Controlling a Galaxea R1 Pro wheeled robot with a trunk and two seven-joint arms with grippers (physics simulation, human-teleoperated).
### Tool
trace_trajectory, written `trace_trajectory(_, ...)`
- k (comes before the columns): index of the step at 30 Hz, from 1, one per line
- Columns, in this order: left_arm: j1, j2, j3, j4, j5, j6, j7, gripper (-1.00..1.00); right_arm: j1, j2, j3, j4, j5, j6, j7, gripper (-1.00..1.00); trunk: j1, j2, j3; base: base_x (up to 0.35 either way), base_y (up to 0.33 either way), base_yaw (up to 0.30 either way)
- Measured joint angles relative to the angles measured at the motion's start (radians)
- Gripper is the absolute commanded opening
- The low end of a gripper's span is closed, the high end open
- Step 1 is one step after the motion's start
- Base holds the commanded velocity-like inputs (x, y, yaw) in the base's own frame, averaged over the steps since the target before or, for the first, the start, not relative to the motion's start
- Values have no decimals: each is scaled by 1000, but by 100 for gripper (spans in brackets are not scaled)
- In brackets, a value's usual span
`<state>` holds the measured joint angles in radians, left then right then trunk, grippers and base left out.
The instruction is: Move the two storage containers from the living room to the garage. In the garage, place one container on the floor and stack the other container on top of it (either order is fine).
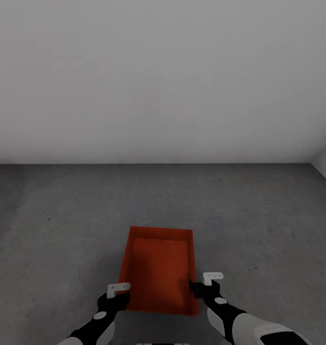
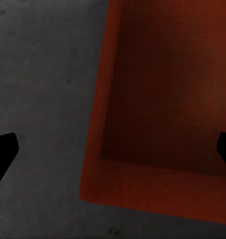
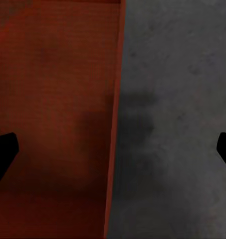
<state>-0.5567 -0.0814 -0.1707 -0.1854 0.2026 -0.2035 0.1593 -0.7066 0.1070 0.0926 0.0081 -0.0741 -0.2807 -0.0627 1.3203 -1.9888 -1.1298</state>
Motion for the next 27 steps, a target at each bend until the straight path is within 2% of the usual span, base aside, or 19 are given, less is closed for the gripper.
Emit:
trace_trajectory(25, 0, 0, 3, -1, 6, -1, 2, 100, 0, 0, 0, 0, 0, 0, 0, 100, 0, 0, 0, 0, 0, 0)
trace_trajectory(27, 0, 0, 3, -1, 5, -1, 2, 100, 0, 0, 0, 0, 0, 0, 0, 100, -8, 14, 6, 0, 0, 0)
